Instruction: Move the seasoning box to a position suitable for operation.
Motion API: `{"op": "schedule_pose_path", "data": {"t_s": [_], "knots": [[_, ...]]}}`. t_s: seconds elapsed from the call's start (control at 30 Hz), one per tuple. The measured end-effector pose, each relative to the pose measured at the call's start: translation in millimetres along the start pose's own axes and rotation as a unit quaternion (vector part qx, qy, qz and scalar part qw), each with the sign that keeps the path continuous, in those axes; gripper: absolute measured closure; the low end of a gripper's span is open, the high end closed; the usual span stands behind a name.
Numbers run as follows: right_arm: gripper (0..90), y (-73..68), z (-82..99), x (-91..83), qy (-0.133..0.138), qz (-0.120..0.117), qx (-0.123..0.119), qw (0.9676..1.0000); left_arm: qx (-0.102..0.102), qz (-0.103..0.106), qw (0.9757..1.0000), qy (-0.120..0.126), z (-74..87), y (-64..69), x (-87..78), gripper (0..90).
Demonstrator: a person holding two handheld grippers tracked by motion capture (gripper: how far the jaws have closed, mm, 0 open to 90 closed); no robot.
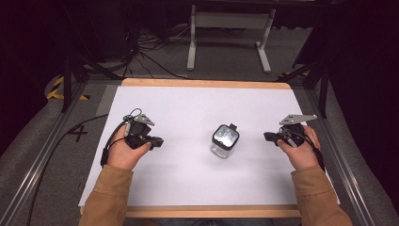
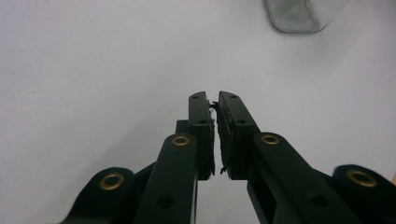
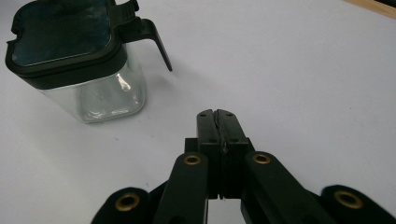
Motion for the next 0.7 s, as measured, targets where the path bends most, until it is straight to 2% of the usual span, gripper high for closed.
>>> {"op": "schedule_pose_path", "data": {"t_s": [0.17,0.37,0.43,0.57,0.7], "knots": [[90.0,1.6,0.8,-1.9,-0.001,0.003,0.001,1.0000,0.002,0.000,1.0000,0.005,-1.5,0.3,-1.0,85.9],[90.0,5.3,2.1,-5.8,0.002,0.006,0.009,0.9999,0.011,0.004,0.9997,0.023,-11.8,5.3,2.1,88.9],[90.0,9.0,4.7,-7.9,0.001,0.010,0.011,0.9999,0.010,0.009,0.9990,0.043,-23.4,8.4,8.1,88.5],[90.0,15.3,10.9,-14.6,0.001,0.016,0.020,0.9997,0.032,0.009,0.9984,0.045,-40.8,14.2,19.3,89.5],[90.0,18.8,15.6,-21.2,0.004,0.019,0.026,0.9995,0.047,0.024,0.9973,0.050,-56.6,28.1,47.2,88.9]]}}
Point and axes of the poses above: each handheld gripper's, and its own axes: x roughly forward along the jaws, z roughly out of its underside, y roughly to its right, the point moved 8 cm from there along x, roughly forward along the jaws, and after that the axes turned 8 degrees about x, right-handed, at the moved point
